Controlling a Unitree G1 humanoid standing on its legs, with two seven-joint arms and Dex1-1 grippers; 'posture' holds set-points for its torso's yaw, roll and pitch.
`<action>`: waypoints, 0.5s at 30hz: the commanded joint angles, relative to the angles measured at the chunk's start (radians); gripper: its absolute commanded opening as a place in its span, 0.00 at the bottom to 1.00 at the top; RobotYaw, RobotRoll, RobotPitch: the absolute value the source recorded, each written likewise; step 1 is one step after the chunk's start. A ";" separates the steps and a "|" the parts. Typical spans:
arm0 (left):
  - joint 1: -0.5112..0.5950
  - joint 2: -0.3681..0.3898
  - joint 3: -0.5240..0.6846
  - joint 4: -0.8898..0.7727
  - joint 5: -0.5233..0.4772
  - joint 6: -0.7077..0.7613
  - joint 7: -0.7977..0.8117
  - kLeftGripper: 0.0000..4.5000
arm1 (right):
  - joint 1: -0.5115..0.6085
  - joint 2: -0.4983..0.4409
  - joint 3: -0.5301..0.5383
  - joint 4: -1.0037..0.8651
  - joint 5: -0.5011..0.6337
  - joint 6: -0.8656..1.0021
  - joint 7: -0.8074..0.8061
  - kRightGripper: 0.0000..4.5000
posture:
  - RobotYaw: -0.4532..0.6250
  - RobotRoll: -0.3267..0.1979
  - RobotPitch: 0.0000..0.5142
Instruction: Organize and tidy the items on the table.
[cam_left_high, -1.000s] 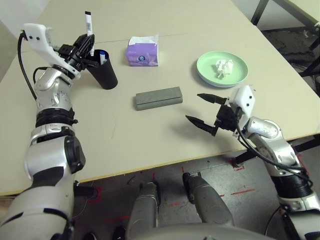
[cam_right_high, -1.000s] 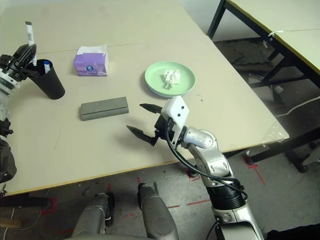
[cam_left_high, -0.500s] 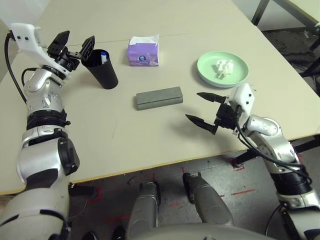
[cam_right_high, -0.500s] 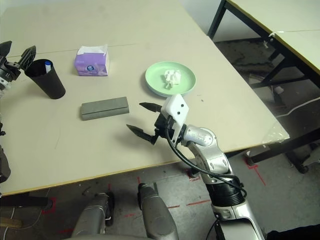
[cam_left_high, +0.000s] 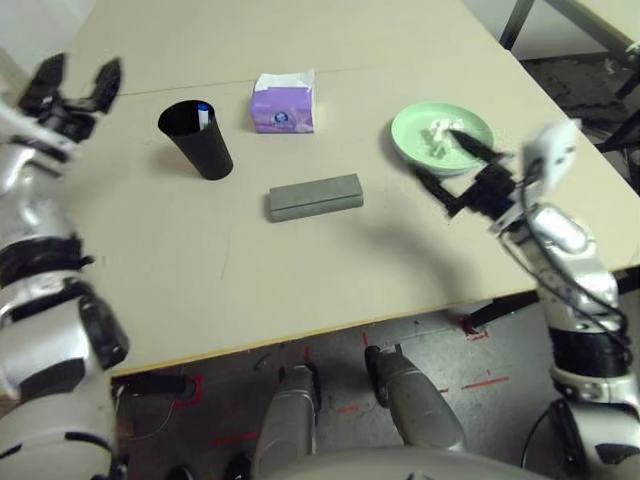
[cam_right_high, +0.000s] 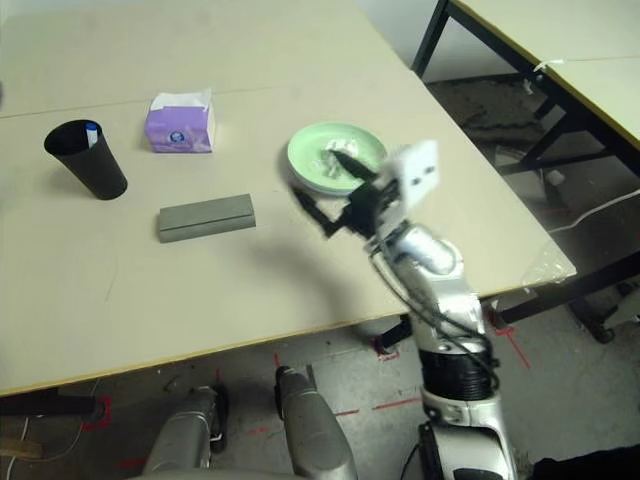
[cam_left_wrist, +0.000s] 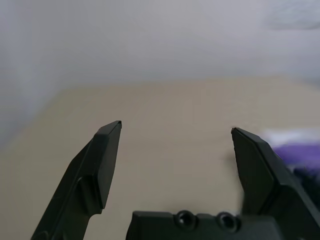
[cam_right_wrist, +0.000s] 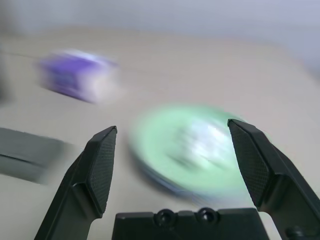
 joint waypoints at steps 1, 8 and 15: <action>0.191 -0.045 0.066 -0.209 -0.031 0.066 0.048 0.99 | 0.091 -0.006 -0.076 0.007 -0.054 -0.038 -0.078 1.00 | 0.26 0.62 0.51; 0.478 -0.185 0.063 -0.472 -0.042 0.134 0.114 0.99 | 0.188 0.037 -0.101 0.074 -0.079 -0.137 -0.132 1.00 | 0.28 0.62 0.54; 0.578 -0.306 0.045 -0.610 -0.043 0.155 0.189 0.99 | 0.147 0.048 -0.103 0.140 -0.065 -0.186 -0.140 1.00 | 0.30 0.62 0.54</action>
